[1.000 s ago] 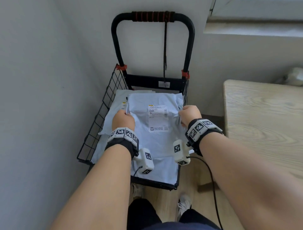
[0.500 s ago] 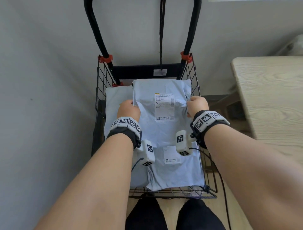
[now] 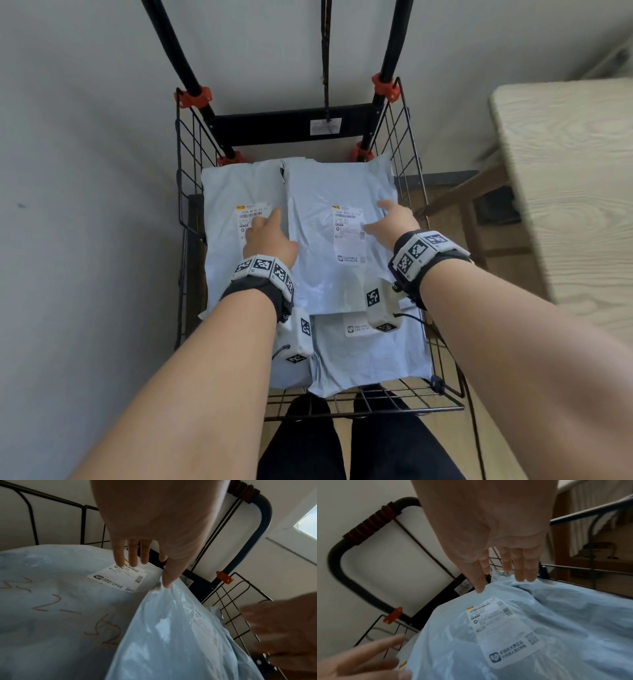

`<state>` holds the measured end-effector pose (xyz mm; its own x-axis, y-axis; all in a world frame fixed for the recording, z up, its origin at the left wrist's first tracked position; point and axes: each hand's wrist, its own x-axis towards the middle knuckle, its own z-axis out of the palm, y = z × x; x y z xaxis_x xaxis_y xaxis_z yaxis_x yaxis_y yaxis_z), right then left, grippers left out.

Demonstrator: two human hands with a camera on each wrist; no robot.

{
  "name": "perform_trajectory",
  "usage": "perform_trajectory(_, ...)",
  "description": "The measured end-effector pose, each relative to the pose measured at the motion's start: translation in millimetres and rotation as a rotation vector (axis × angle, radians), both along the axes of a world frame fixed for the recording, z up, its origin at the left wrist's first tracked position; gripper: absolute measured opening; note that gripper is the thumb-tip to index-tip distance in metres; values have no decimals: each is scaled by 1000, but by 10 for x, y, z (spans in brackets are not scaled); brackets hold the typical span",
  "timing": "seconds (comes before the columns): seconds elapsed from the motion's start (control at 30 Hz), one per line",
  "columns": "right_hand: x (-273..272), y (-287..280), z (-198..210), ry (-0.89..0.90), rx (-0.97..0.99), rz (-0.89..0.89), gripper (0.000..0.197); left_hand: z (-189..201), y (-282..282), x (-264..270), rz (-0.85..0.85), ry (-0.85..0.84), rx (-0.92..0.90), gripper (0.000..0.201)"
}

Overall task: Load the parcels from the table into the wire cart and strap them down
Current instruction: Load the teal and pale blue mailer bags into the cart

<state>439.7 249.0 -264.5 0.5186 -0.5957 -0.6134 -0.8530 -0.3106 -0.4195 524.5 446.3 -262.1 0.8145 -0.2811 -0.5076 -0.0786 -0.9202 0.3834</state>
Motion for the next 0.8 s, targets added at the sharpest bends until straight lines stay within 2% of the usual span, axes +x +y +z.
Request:
perform_trajectory(0.07, 71, 95, -14, -61, 10, 116, 72, -40, 31, -8, -63, 27, 53, 83)
perform_trajectory(0.17, 151, 265, -128, -39, 30, 286, 88, -170, 96, -35, -148, 67, 192, 94)
perform_trajectory(0.33, 229, 493, -429, 100, -24, 495, 106, -479, 201, -56, -193, 82, 268, 91)
perform_trajectory(0.53, 285, 573, -704, 166, 2, 532, 109, -786, 202, -116, -234, 155, 296, 74)
perform_trajectory(0.8, 250, 604, -887, 241, -18, 601, 120, -989, 182, -70, -282, 247, 345, 81)
